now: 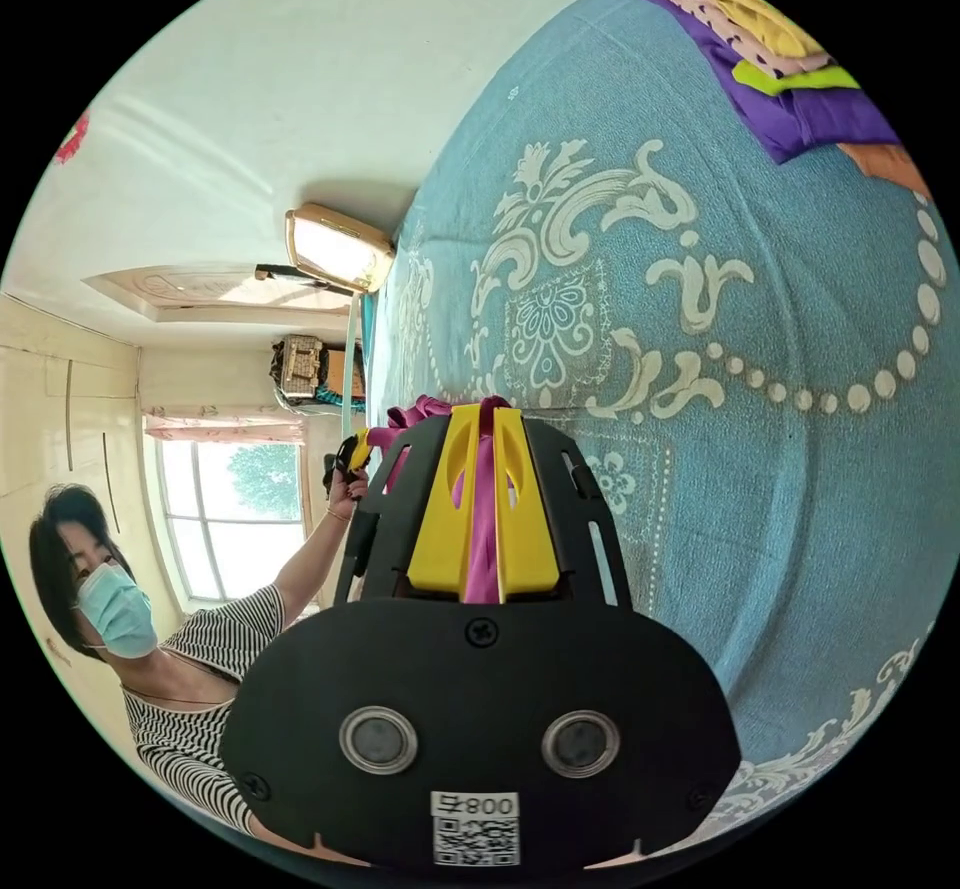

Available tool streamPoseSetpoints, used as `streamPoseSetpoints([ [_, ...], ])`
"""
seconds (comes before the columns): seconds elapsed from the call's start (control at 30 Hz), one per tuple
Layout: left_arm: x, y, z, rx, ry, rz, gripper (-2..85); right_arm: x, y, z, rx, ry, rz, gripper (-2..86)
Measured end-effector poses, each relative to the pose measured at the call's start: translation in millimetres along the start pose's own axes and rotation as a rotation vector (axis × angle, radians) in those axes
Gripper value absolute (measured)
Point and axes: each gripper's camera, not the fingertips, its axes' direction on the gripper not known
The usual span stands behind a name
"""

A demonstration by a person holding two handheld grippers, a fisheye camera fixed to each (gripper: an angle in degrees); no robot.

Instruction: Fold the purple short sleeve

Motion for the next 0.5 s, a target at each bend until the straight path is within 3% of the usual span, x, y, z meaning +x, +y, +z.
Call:
streamPoseSetpoints([
  [0.2,28,28,21,0.089,-0.096,0.147,4.3,-15,20,15,0.133,0.120,-0.050,0.7],
  [0.3,60,55,60,-0.005,-0.127,0.319,2.0,-47,37,37,0.182,0.187,-0.184,0.3],
  [0.37,88,83,122,-0.212,-0.274,0.495,0.9,-76,45,75,0.105,0.236,-0.323,0.2],
  [0.5,121,115,208,-0.379,-0.450,0.714,0.4,-135,61,198,-0.185,0.519,-0.630,0.1],
])
